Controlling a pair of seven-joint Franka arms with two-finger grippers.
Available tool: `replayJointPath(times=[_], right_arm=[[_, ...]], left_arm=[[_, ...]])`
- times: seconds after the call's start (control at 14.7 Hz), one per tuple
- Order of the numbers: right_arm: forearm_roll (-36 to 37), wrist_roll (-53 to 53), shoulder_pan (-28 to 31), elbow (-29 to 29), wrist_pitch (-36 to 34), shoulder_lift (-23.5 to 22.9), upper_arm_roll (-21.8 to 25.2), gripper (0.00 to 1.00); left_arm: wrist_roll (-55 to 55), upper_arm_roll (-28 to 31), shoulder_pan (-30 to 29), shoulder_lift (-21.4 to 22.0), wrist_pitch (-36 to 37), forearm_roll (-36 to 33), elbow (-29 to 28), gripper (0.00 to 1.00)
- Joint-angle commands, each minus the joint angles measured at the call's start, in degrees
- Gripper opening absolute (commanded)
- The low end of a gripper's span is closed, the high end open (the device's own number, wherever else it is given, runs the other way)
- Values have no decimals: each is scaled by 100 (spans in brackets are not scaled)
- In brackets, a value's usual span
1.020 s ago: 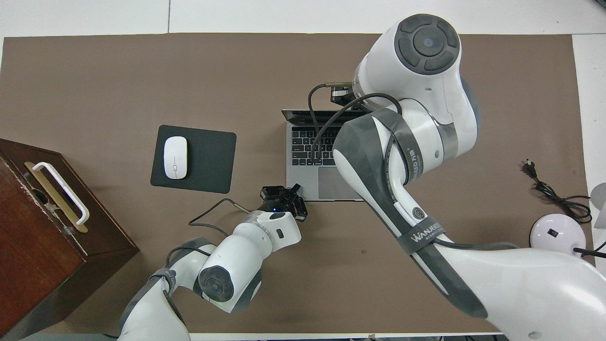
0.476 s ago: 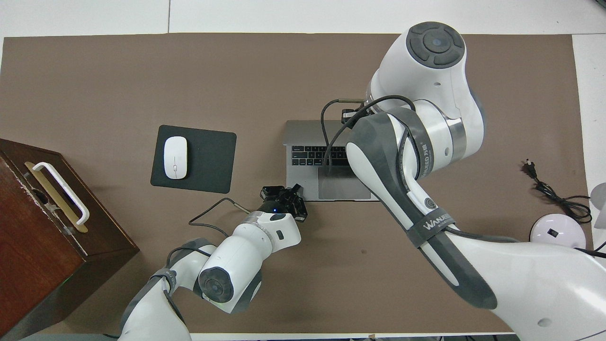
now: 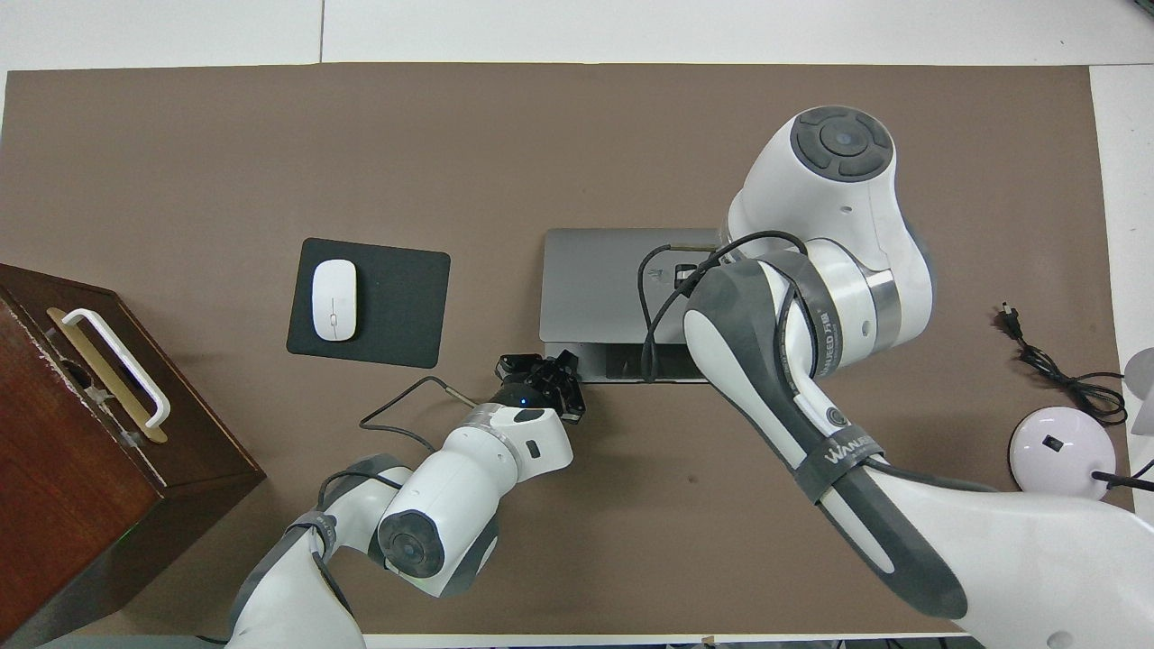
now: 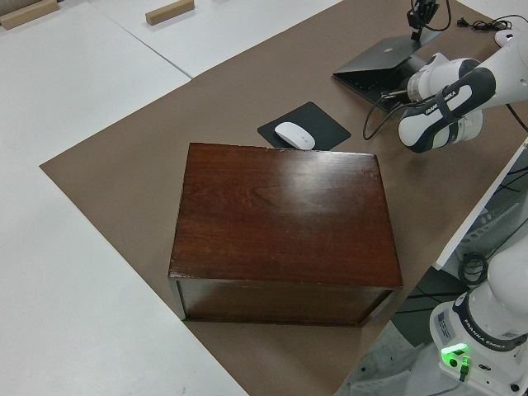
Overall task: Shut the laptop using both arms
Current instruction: 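Push the laptop screen down toward the keyboard with the right gripper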
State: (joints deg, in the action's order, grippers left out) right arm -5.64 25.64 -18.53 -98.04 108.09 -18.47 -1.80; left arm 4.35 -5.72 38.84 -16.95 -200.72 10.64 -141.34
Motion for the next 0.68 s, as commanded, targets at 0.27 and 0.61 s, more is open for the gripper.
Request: replayJointPath(times=[0.27,0.61], right_arm=[[-315,-165,-2,-716,818,125,-57,0],[-315,-174,-10,-848,1021,107,-57,0]], left_arm=[[242,124,54,-502,164,88,-500,0],[259,124,54,-502,164,88,-517,0]])
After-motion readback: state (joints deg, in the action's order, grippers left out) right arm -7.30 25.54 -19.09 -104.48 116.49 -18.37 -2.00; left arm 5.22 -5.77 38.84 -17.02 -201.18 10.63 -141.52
